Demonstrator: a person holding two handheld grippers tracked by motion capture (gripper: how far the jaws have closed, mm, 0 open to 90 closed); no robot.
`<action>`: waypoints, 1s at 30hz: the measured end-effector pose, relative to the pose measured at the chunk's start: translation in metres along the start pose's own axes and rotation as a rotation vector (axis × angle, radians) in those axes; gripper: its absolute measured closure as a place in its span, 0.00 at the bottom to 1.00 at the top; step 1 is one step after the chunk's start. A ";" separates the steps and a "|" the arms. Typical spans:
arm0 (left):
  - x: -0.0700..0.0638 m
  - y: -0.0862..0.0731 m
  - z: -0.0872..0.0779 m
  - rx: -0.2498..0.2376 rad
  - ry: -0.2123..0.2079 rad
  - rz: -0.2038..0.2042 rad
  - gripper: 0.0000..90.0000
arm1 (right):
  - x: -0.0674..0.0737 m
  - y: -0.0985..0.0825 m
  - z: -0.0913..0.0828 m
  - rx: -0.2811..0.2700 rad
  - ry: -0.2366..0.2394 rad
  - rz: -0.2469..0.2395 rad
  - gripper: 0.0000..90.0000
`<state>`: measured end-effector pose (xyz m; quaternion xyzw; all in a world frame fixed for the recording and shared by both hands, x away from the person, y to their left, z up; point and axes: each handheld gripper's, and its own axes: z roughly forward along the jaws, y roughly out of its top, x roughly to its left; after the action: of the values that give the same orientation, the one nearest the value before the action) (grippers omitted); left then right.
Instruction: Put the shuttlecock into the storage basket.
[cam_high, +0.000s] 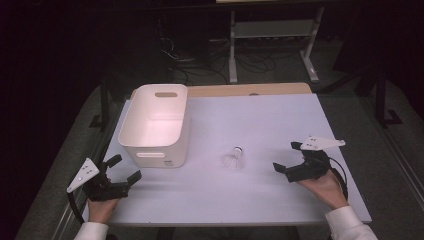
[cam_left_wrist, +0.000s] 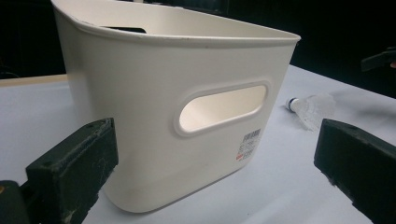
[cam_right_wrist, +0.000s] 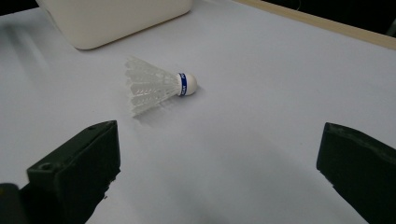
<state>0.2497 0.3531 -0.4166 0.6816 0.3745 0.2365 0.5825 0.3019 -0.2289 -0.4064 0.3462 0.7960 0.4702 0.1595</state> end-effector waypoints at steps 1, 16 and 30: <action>-0.001 0.000 0.000 -0.006 -0.002 -0.006 0.00 | 0.001 0.001 0.001 0.006 0.003 0.002 0.00; -0.003 0.001 0.000 -0.008 -0.019 -0.005 0.00 | 0.006 0.007 0.019 0.057 0.036 -0.019 0.00; -0.004 0.001 0.002 -0.010 -0.031 -0.004 0.00 | 0.009 0.012 0.031 0.083 0.057 -0.036 0.00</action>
<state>0.2488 0.3490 -0.4151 0.6816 0.3657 0.2268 0.5918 0.3185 -0.1993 -0.4115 0.3247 0.8250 0.4436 0.1309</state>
